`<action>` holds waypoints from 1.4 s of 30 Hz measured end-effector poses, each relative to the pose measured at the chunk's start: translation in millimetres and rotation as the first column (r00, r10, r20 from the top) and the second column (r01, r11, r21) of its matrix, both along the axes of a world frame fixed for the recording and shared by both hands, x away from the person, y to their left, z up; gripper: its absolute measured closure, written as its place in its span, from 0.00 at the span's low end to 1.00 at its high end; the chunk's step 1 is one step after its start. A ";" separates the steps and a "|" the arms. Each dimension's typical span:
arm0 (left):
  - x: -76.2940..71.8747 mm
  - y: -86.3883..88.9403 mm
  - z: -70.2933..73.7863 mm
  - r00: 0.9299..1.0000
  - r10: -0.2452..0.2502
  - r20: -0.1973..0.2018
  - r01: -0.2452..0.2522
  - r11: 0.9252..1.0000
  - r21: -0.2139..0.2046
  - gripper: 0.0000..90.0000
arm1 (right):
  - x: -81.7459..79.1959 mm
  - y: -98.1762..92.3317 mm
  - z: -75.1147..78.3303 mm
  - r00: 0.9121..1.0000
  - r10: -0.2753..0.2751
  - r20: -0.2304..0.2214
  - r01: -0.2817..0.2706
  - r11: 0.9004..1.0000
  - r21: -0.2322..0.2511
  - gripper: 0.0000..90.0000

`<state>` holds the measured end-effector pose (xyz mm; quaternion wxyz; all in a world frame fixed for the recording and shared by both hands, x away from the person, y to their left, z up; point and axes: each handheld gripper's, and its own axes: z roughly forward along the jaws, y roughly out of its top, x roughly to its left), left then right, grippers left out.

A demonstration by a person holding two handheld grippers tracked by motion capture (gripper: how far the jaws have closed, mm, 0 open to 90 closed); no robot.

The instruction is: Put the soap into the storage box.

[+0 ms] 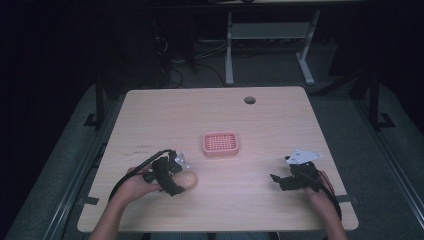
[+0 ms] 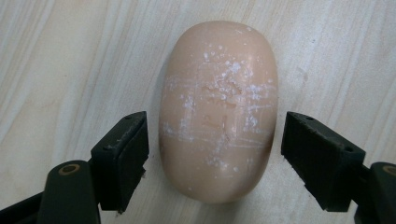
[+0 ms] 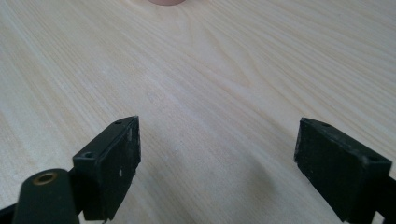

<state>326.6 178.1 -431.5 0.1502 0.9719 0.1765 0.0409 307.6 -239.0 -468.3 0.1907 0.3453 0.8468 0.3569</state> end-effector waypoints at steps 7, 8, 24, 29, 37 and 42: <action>3.4 -3.8 -2.6 1.000 -0.003 -0.011 0.003 1.000 0.011 0.26 | 0.1 -0.2 0.0 1.000 0.000 -0.002 0.001 1.000 0.004 0.15; 4.0 -4.1 -3.1 1.000 -0.003 -0.014 0.003 1.000 0.015 0.27 | 0.0 0.1 -0.1 1.000 -0.004 -0.003 0.004 1.000 0.007 0.15; 9.3 -13.5 -5.5 0.999 -0.036 -0.037 0.038 0.998 0.049 0.32 | 0.0 -0.4 0.1 1.000 -0.004 -0.002 0.004 1.000 0.013 0.15; 9.7 -14.5 -6.3 0.998 -0.037 -0.043 0.039 0.998 0.052 0.34 | 0.1 -0.8 0.3 1.000 -0.004 0.000 0.004 1.000 0.010 0.15; 10.4 -14.8 -6.7 0.998 -0.040 -0.037 0.042 0.998 0.050 0.35 | 0.1 -1.9 0.6 1.000 -0.006 0.002 0.006 1.000 0.011 0.15; 10.1 -14.5 -6.6 0.999 -0.034 -0.031 0.035 0.998 0.050 0.36 | -0.2 -2.6 1.1 1.000 -0.011 0.001 0.011 1.000 0.014 0.15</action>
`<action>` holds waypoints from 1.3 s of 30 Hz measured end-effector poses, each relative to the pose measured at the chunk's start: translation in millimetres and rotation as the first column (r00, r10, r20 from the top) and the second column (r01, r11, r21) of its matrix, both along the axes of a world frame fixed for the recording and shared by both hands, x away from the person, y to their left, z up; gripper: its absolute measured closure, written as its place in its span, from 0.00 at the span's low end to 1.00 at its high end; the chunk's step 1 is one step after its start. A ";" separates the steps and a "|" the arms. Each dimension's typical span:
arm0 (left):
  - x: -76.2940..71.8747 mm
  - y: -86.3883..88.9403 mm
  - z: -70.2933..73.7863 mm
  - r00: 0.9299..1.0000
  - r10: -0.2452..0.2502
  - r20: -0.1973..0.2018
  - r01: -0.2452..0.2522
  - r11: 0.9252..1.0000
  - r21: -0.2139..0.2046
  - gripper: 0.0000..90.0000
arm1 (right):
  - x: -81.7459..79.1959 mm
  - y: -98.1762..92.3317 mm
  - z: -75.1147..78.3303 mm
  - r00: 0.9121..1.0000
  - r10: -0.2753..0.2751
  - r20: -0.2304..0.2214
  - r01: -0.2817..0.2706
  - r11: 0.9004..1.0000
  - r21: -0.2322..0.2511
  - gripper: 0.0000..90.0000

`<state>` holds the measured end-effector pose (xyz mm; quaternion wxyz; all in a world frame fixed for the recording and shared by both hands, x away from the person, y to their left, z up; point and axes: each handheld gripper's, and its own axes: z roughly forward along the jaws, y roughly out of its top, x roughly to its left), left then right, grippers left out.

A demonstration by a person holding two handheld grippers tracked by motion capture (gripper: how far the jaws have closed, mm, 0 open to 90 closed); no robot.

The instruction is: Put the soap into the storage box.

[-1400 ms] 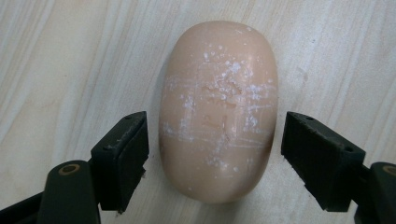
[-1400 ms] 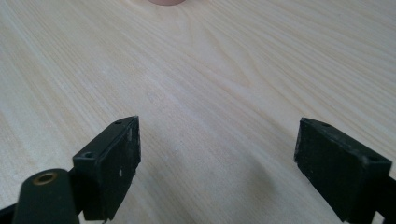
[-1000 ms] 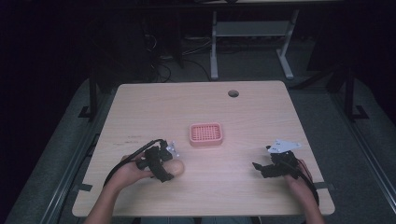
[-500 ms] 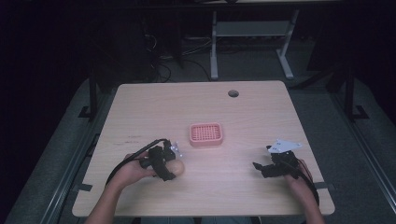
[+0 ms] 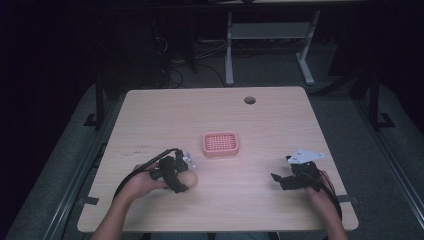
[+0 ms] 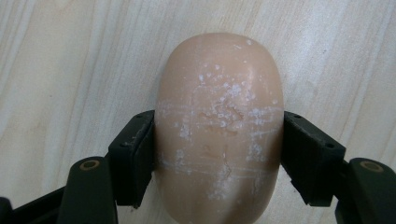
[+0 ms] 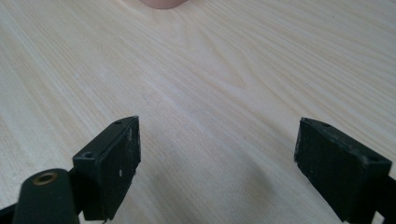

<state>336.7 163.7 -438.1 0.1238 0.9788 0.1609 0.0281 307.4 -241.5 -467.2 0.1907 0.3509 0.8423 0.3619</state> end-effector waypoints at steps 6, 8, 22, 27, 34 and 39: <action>0.3 1.5 1.7 1.000 0.008 -0.003 -0.008 1.000 -0.016 0.36 | 0.2 -0.2 -0.1 1.000 -0.002 0.000 0.002 1.000 0.002 0.15; 0.5 1.7 2.9 1.000 0.012 -0.002 -0.012 1.000 -0.027 0.36 | 0.4 -0.3 -0.2 1.000 -0.002 0.000 0.002 1.000 0.002 0.15; 7.7 0.5 13.9 1.000 0.016 0.000 -0.016 0.999 -0.052 0.36 | 0.6 -0.3 -0.4 1.000 -0.011 -0.006 0.011 1.000 0.012 0.15; 10.3 -2.2 16.7 1.000 0.009 0.001 -0.009 0.999 -0.047 0.36 | 0.7 -0.6 -0.3 1.000 -0.013 -0.005 0.013 1.000 0.015 0.15; 14.2 -6.2 18.9 1.000 0.002 0.000 -0.002 0.999 -0.043 0.36 | 0.7 -0.6 -0.3 1.000 -0.011 -0.005 0.011 1.000 0.017 0.15; 18.9 -7.5 19.1 1.000 -0.003 -0.006 0.003 1.000 -0.031 0.36 | 0.5 -0.8 0.0 1.000 -0.010 -0.001 0.010 1.000 0.022 0.15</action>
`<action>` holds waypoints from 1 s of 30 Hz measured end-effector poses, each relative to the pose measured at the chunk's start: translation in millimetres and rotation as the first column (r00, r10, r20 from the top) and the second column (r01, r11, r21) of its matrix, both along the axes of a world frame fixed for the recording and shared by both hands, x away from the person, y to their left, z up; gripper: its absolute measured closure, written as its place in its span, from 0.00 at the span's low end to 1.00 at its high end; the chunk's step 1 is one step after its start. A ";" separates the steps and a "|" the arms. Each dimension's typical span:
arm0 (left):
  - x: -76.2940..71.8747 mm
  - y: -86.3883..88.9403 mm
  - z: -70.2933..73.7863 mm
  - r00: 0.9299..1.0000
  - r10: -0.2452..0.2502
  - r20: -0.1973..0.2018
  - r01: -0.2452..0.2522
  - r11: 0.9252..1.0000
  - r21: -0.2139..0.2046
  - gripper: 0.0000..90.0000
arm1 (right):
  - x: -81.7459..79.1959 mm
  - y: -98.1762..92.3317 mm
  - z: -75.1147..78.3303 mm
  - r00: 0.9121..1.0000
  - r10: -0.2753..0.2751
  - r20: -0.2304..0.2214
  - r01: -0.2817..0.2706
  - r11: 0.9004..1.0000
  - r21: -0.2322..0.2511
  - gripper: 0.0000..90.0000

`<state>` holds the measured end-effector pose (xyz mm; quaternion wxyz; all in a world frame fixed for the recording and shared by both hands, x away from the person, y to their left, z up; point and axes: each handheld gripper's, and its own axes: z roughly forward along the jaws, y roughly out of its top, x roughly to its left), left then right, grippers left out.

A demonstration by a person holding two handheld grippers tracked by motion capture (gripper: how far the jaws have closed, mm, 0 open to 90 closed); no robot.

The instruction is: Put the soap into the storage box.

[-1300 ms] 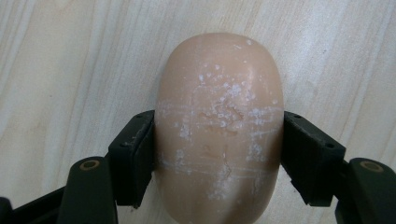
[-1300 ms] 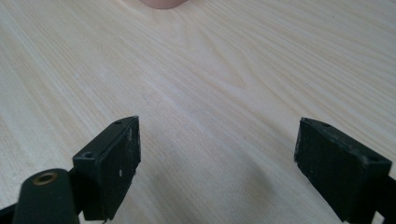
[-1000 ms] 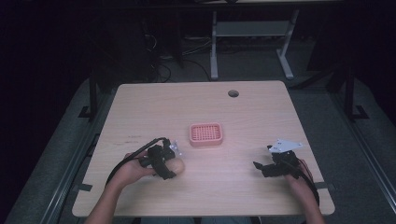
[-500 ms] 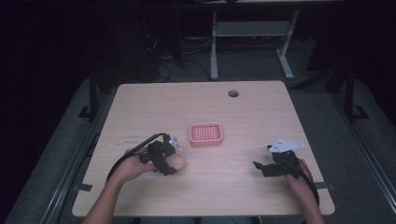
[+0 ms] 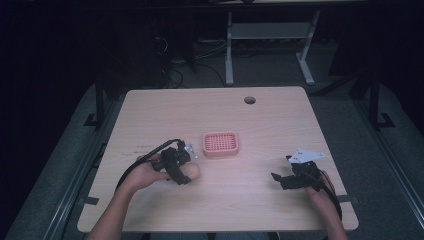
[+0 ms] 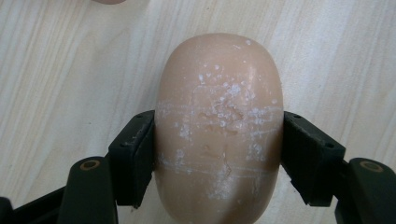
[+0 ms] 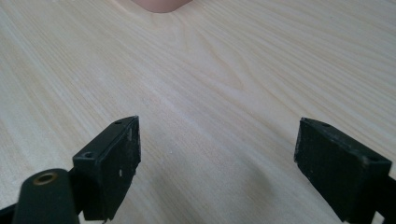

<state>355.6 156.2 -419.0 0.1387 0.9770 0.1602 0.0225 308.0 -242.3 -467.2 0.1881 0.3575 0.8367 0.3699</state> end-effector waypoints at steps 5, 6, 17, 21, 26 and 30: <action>4.0 -0.6 1.3 1.000 0.000 -0.001 0.000 1.000 0.000 0.36 | 0.9 -1.3 0.0 1.000 0.002 0.004 -0.002 1.000 -0.004 0.15; 4.8 -0.8 1.6 1.000 -0.002 0.002 0.002 1.000 -0.003 0.36 | 0.9 -1.4 0.0 1.000 0.001 0.003 -0.001 1.000 -0.004 0.15; 11.0 -6.9 3.2 1.000 -0.005 -0.001 0.005 1.000 -0.003 0.36 | 0.3 -0.7 0.4 1.000 -0.001 0.003 0.001 1.000 0.006 0.15; 13.1 -10.8 5.7 1.000 -0.011 0.004 0.011 1.000 -0.003 0.36 | 0.5 -0.8 0.3 1.000 0.001 0.004 -0.001 1.000 0.008 0.15; 16.7 -16.4 8.0 1.000 -0.022 0.004 0.022 1.000 0.001 0.36 | 0.5 -1.1 0.5 1.000 0.001 0.004 -0.001 1.000 0.007 0.15; 19.8 -21.2 9.9 1.000 -0.030 0.006 0.030 1.000 0.005 0.36 | 0.4 -1.1 0.6 1.000 0.001 0.004 -0.001 1.000 0.008 0.15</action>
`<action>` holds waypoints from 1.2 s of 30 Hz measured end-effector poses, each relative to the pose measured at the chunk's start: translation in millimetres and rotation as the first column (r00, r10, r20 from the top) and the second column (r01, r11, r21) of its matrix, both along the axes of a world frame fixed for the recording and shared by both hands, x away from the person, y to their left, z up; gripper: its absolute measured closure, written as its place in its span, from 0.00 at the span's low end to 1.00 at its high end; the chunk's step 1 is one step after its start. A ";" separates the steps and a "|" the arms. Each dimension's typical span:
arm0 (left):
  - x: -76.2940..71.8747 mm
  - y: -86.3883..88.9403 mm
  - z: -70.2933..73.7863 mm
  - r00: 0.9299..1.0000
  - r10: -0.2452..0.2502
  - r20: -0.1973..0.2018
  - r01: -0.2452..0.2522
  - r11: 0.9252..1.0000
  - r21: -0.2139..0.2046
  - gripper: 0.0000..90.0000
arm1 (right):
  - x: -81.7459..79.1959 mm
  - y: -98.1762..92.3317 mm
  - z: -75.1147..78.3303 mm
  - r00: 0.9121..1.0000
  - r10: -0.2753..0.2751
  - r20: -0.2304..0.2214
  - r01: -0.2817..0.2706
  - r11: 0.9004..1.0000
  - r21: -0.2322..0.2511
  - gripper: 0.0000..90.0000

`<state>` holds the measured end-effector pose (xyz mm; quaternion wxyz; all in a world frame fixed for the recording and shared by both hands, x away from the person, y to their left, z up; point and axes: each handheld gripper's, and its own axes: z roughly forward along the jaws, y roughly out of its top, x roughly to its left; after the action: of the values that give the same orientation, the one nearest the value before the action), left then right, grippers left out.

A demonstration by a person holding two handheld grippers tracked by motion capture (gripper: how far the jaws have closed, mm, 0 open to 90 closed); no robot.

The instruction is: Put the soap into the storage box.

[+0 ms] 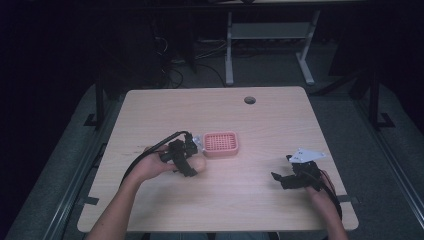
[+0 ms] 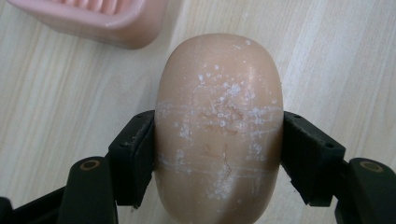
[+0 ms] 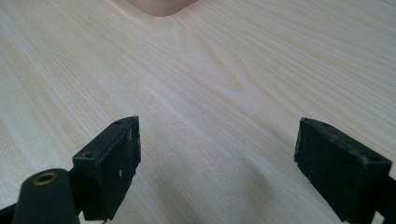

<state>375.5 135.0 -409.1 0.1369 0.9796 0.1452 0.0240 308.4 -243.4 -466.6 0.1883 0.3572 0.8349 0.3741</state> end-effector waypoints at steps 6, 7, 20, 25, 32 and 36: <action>4.5 -4.6 1.6 1.000 -0.004 0.002 0.004 1.000 0.000 0.36 | 0.0 -0.4 0.2 1.000 0.000 0.002 0.000 1.000 0.003 0.15; 5.2 -5.3 1.6 1.000 -0.004 0.003 0.004 1.000 0.000 0.36 | 0.0 -0.4 0.2 1.000 0.001 0.001 -0.001 1.000 0.002 0.15; 14.7 -14.9 3.5 1.000 -0.015 -0.003 0.015 1.000 0.009 0.36 | 0.2 -0.7 0.2 1.000 0.004 0.003 -0.004 1.000 0.007 0.15; 17.3 -18.6 4.9 1.000 -0.022 0.003 0.022 1.000 0.014 0.36 | 0.2 -0.8 0.2 1.000 0.005 0.005 -0.005 1.000 0.009 0.15; 21.0 -20.5 6.0 1.000 -0.021 -0.002 0.021 1.000 0.005 0.36 | 0.1 -0.8 0.2 1.000 0.005 0.004 -0.005 1.000 0.010 0.15; 23.5 -21.3 5.5 1.000 -0.023 -0.005 0.023 1.000 0.015 0.36 | 0.0 -1.4 0.5 1.000 0.004 0.002 -0.004 1.000 0.011 0.15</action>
<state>399.0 113.7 -403.6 0.1296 0.9822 0.1342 0.0212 308.4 -244.9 -466.1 0.1865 0.3560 0.8333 0.3797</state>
